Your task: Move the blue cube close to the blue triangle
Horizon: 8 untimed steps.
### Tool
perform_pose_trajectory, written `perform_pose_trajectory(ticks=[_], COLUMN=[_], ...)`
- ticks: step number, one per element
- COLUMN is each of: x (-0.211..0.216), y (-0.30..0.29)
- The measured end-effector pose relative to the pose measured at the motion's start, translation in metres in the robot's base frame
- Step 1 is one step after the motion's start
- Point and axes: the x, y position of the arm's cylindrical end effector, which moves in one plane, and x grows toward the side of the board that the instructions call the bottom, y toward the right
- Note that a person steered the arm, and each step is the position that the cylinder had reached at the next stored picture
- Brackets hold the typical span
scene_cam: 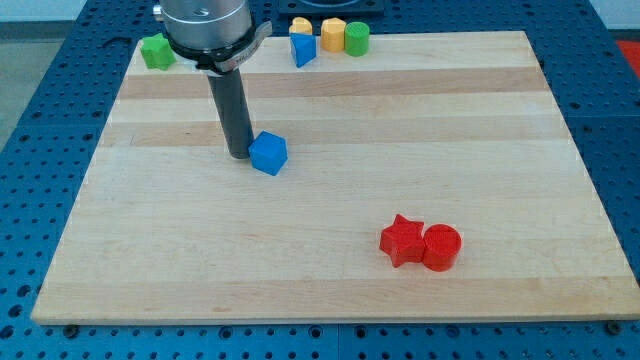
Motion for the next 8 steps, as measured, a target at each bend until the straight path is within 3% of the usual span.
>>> perform_pose_trajectory(ticks=[1,2,3,4,7,8], x=[0.030,0.046,0.029,-0.016,0.004,-0.023], y=[-0.036,-0.029,0.015,0.054,0.105,0.109])
